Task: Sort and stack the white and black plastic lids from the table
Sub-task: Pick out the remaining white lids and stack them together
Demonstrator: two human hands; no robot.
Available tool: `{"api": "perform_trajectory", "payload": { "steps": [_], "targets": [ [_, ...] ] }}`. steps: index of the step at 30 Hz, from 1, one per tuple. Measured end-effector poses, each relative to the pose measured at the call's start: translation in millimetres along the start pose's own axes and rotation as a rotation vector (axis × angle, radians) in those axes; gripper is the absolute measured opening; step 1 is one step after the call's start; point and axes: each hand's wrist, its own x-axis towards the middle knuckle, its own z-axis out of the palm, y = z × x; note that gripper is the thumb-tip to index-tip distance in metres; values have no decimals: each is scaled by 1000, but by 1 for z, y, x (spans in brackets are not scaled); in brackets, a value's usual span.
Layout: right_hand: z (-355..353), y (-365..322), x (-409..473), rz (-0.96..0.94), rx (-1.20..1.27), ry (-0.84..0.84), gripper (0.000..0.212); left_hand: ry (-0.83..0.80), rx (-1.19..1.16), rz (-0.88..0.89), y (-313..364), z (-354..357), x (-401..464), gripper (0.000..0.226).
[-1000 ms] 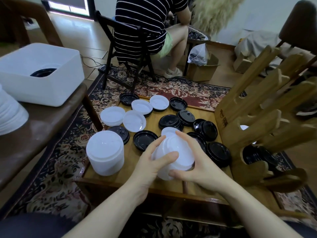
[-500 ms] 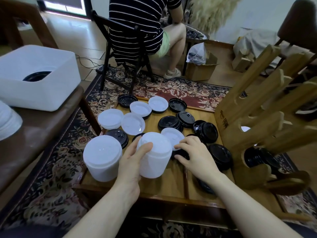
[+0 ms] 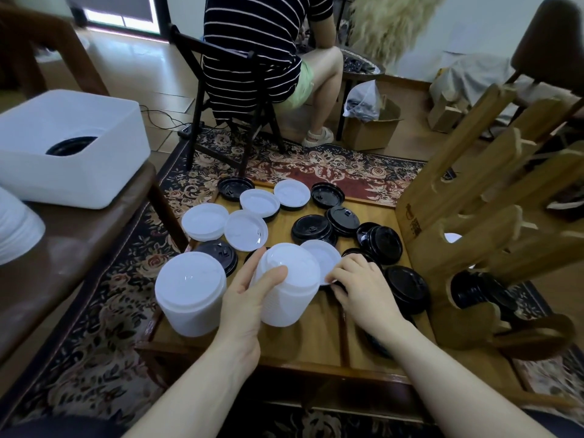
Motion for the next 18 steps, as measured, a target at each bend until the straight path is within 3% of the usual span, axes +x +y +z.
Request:
{"api": "perform_trajectory", "payload": {
  "steps": [3, 6, 8, 12, 15, 18],
  "targets": [
    [-2, -3, 3, -17, -8, 43, 17, -8, -4, -6, 1, 0, 0, 62],
    [-18, -6, 8, 108, 136, 95, 6, -21, 10, -4, 3, -1, 1, 61],
    [-37, -7, 12, 304, 454, 132, 7, -34, 16, 1, 4, -1, 1, 62],
    [-82, -12, 16, 626, 1381, 215, 9, -45, 12, 11, 4, 3, 1, 61],
    [-99, -13, 9, 625, 1828, 82, 37, -72, 6, 12, 5, 6, 1, 62],
    [-100, -19, 3, 530, 1858, -104, 73, -122, 15, 10, 8, 8, -1, 71]
  ]
}}
